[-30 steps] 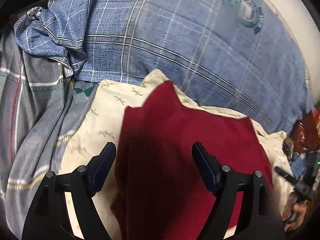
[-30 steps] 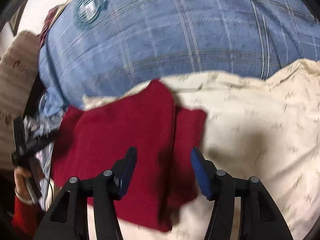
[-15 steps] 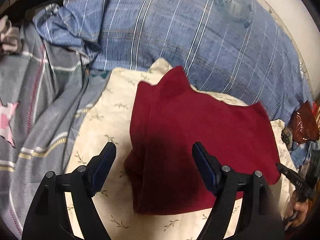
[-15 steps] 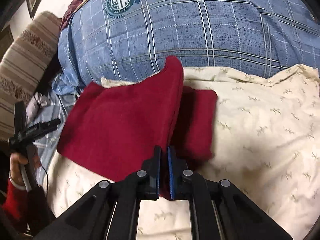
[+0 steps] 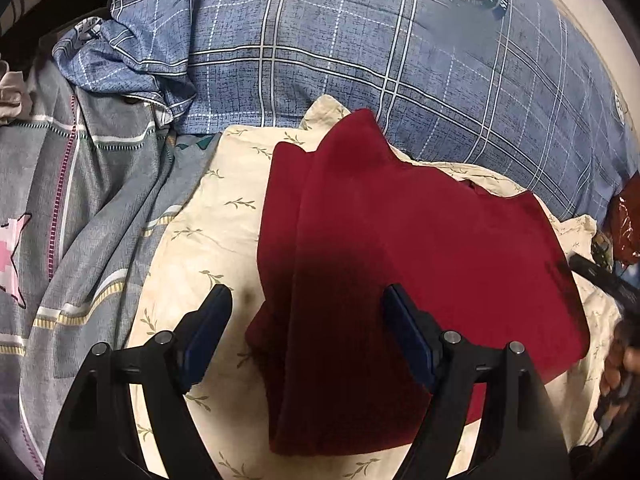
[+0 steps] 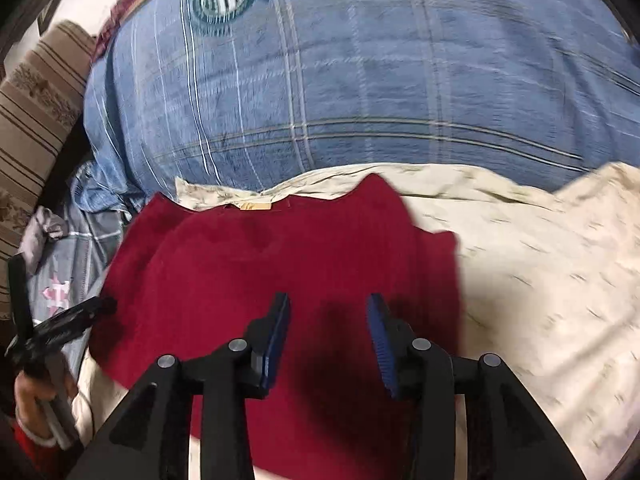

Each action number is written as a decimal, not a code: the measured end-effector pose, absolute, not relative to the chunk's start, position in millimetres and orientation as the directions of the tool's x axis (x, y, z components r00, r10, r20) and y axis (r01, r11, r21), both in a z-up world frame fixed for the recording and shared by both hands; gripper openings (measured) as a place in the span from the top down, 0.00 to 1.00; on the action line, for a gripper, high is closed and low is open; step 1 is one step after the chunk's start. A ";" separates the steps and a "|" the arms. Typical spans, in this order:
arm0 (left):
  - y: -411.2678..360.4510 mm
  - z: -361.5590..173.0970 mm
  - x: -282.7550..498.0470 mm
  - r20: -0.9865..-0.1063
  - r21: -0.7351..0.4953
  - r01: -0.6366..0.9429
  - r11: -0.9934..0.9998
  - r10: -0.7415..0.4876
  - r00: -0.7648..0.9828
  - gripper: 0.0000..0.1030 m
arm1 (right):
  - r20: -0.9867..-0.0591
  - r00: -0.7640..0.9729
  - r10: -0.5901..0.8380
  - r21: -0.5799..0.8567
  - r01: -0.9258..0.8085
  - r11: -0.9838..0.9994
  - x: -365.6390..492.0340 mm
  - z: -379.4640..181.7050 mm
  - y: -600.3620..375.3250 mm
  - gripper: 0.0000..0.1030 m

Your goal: Fold small clothes

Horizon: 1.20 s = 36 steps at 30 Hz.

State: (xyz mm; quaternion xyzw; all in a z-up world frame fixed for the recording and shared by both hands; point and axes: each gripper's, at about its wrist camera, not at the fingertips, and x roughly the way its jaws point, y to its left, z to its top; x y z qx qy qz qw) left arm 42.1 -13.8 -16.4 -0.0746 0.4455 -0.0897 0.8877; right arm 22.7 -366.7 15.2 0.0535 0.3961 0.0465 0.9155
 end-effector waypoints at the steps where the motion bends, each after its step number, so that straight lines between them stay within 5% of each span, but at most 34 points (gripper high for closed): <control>1: -14.0 -17.9 42.3 -0.781 -0.206 0.095 0.974 -0.222 0.584 0.24 | -0.730 0.673 0.123 0.126 -0.045 0.991 33.0 10.9 -362.4 0.60; 20: -12.0 -30.9 54.3 -0.792 -0.207 0.096 0.974 -0.224 0.569 0.21 | -0.774 0.633 0.010 0.090 0.094 0.991 102.2 -20.8 -371.5 0.57; 28: 0.7 -24.5 47.1 -0.772 -0.267 0.080 0.960 -0.263 0.579 0.21 | -0.730 0.615 0.299 0.187 -0.241 0.952 92.6 4.1 -253.8 0.58; 36: 2.2 -30.3 51.7 -0.778 -0.303 0.061 0.951 -0.283 0.561 0.21 | -0.752 0.554 0.357 0.208 -0.314 0.926 149.7 -18.6 -161.9 0.69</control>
